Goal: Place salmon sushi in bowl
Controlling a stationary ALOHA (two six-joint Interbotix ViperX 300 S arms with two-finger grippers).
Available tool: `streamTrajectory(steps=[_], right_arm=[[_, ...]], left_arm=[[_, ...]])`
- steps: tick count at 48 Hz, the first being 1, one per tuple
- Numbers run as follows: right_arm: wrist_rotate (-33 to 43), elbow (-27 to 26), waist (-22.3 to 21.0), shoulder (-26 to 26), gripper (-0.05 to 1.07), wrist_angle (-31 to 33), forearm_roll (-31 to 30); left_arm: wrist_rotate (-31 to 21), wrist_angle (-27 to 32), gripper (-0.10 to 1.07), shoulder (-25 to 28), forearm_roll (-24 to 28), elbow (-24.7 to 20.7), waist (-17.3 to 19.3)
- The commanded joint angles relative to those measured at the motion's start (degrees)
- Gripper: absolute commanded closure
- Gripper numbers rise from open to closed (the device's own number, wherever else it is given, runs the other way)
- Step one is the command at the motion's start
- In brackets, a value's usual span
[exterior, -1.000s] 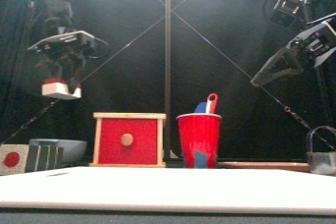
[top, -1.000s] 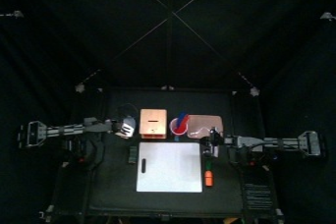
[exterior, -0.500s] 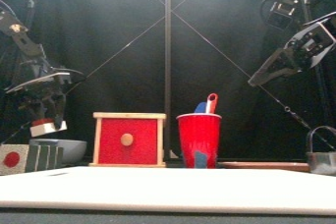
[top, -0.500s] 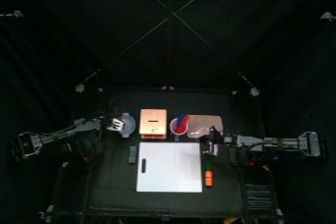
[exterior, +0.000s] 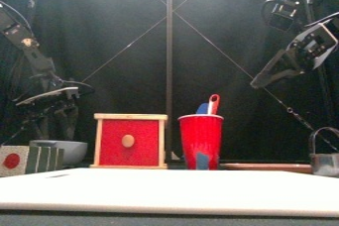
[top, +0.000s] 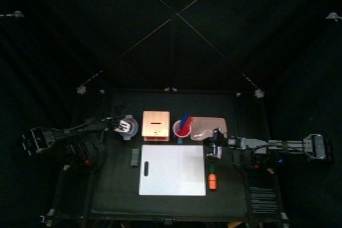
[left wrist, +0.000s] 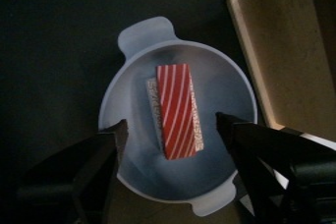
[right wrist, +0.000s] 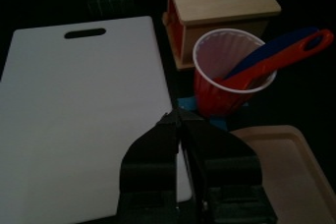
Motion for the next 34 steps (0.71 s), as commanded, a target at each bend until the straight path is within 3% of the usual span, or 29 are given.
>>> streamTrajectory(steps=[1, 8, 15, 27, 34], right_arm=[[0.1, -1.1, -0.2, -0.2, 1.01, -0.4, 0.1], [0.1, -1.0, -0.2, -0.2, 1.01, -0.4, 0.1], [0.0, -1.1, -0.2, -0.2, 1.01, -0.8, 0.1], [0.0, -1.3, 0.4, -0.6, 1.01, -5.4, 0.0], [0.0, -1.5, 3.8, -1.3, 1.01, -10.2, -0.3]], left_arm=[[0.9, -1.9, -0.05, -2.5, 1.8, -1.8, -0.2], [4.2, -8.3, -0.05, -12.3, 3.3, -0.1, -3.3], [10.1, -24.1, -0.05, -19.5, 4.9, 5.3, -9.2], [24.7, -54.4, -0.05, -14.3, 10.3, 11.2, -15.4], [30.5, -61.8, -0.05, -7.9, 9.3, 11.8, -17.4]])
